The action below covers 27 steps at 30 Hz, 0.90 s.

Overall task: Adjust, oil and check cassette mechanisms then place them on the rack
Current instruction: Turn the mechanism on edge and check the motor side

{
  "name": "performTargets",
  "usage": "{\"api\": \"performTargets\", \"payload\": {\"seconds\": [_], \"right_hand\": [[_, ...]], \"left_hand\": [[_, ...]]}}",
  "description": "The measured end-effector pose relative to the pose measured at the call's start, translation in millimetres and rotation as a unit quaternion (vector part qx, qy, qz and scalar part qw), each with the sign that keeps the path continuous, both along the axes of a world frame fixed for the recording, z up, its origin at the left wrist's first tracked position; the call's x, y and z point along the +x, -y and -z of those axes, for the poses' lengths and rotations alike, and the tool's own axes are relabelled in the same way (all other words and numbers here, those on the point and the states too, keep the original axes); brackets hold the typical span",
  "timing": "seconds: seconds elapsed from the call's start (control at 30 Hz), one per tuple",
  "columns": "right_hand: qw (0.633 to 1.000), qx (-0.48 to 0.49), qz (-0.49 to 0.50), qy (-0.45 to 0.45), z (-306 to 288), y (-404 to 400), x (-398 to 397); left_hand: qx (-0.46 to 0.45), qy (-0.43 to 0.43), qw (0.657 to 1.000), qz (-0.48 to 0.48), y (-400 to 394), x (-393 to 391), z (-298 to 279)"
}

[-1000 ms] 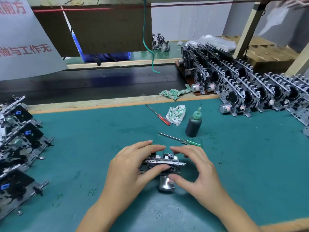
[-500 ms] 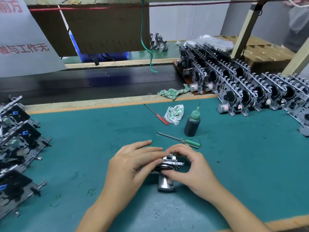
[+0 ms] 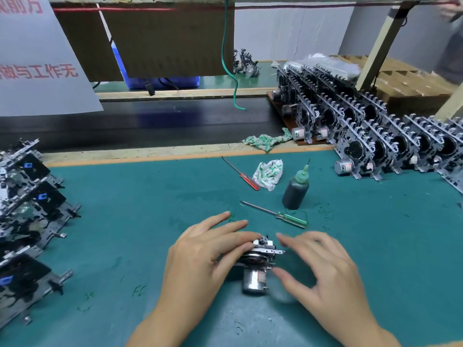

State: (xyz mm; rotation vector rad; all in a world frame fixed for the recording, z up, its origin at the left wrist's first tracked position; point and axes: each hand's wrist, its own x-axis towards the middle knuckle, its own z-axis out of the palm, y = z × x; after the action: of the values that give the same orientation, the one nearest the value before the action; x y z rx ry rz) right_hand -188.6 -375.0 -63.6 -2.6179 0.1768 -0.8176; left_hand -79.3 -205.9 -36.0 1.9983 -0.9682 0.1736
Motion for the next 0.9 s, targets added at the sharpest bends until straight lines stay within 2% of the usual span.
{"api": "performTargets", "payload": {"seconds": [0.1, 0.4, 0.43, 0.5, 0.57, 0.63, 0.73, 0.9], "right_hand": [[0.998, -0.061, -0.015, 0.001, 6.2, 1.9, -6.3], [0.996, -0.058, -0.032, -0.059, -0.2, 5.1, -0.1], [0.996, -0.038, -0.027, -0.073, -3.5, 6.2, 1.2], [0.992, 0.059, -0.025, -0.111, -11.2, 7.4, 5.7], [0.970, 0.188, -0.056, -0.143, -15.9, 3.4, 14.1], [0.946, 0.274, -0.097, -0.146, -17.5, -2.8, 24.2], [0.925, 0.335, -0.125, -0.130, -19.3, -9.1, 33.8], [0.928, 0.330, -0.139, -0.108, -19.0, -6.9, 34.5]], "left_hand": [[-0.006, 0.000, 1.000, 0.001, 0.5, -0.1, 0.3], [-0.008, 0.004, 1.000, -0.013, 2.5, -1.4, 0.0], [-0.009, 0.004, 1.000, -0.013, 2.5, -1.5, 0.3], [-0.013, 0.005, 1.000, -0.011, 1.8, -1.7, 1.5], [-0.017, 0.002, 1.000, -0.007, 0.6, -2.1, 2.8], [-0.021, 0.000, 1.000, -0.005, 0.1, -2.6, 3.6], [-0.024, -0.002, 1.000, -0.002, 0.1, -2.7, 3.1], [-0.027, -0.011, 1.000, 0.005, -0.5, -3.2, 4.0]]}}
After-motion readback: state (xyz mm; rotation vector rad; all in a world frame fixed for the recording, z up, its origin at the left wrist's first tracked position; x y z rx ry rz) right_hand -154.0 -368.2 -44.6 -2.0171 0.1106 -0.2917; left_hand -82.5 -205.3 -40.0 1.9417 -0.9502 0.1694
